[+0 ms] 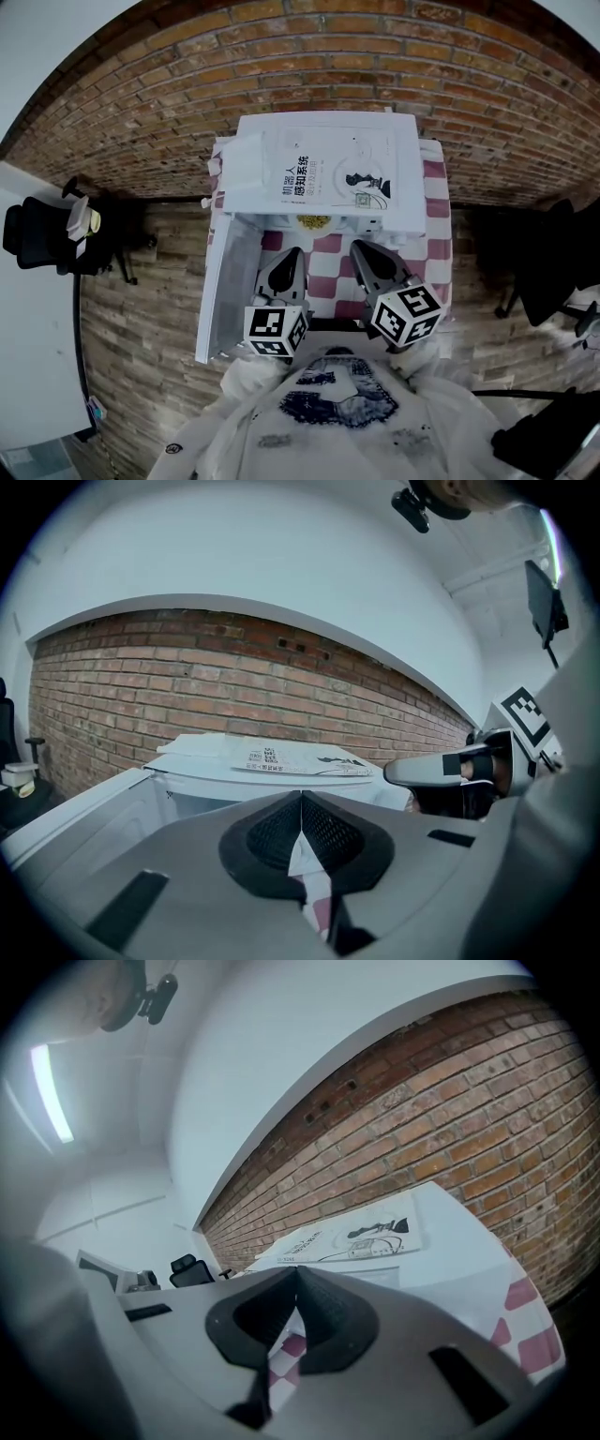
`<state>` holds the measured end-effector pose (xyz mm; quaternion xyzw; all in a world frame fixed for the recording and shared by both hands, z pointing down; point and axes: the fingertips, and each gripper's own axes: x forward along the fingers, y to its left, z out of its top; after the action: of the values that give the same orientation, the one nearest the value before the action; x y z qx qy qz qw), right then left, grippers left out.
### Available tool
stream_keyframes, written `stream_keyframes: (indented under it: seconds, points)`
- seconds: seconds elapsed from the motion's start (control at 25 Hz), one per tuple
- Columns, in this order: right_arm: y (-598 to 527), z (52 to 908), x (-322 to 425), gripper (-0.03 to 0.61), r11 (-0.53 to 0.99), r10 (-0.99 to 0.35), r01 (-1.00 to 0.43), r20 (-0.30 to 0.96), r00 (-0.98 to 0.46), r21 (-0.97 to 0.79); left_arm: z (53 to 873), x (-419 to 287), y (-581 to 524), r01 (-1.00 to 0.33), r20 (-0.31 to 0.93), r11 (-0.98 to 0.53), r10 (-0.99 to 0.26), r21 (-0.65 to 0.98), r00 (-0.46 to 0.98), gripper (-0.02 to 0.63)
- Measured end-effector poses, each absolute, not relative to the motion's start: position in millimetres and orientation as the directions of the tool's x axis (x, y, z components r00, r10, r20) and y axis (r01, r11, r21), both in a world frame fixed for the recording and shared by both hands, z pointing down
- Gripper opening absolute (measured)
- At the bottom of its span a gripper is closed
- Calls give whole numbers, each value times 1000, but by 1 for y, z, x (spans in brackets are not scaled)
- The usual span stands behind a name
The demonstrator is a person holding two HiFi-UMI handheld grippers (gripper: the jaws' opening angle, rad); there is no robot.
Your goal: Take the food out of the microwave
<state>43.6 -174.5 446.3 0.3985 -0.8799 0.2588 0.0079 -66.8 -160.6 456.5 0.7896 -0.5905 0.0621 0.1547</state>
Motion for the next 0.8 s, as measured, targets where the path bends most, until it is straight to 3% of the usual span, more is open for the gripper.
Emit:
stream_keyframes:
  seconds: [0.68,0.8]
  points:
    - [-194,464,42,14,550,-707,-738,252,-661,-392,494,-73,-184,-930,317,-272,-885,245,342,12]
    - [-196,467,46,14,546,-709,-742,258,-657,-388,502,-72,-186,-929,324,-267,-881,257,344,45]
